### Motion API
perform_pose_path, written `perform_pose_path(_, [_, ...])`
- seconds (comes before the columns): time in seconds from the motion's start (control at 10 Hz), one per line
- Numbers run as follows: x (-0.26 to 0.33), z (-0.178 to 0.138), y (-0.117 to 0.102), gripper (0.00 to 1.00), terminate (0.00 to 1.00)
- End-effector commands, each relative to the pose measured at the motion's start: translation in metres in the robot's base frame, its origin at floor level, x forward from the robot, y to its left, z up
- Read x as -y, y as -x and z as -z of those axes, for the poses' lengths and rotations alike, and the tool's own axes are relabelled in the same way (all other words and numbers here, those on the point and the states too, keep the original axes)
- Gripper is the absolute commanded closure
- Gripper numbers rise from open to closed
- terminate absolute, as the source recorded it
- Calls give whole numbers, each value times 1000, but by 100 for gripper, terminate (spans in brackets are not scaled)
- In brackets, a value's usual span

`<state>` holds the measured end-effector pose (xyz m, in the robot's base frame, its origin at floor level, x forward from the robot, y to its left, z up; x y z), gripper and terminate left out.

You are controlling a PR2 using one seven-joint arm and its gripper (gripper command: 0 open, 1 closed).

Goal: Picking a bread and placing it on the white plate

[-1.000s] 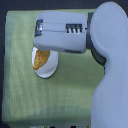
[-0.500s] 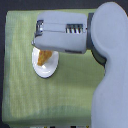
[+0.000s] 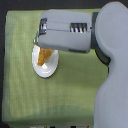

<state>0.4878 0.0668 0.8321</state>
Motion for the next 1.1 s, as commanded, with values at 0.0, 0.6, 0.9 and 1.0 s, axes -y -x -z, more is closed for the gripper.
perform_pose_path(0.0, [59,-102,-29,0,0])
perform_pose_path(0.6, [165,-135,8,0,0])
perform_pose_path(0.9, [232,-134,34,0,0])
perform_pose_path(1.0, [263,-132,50,0,0])
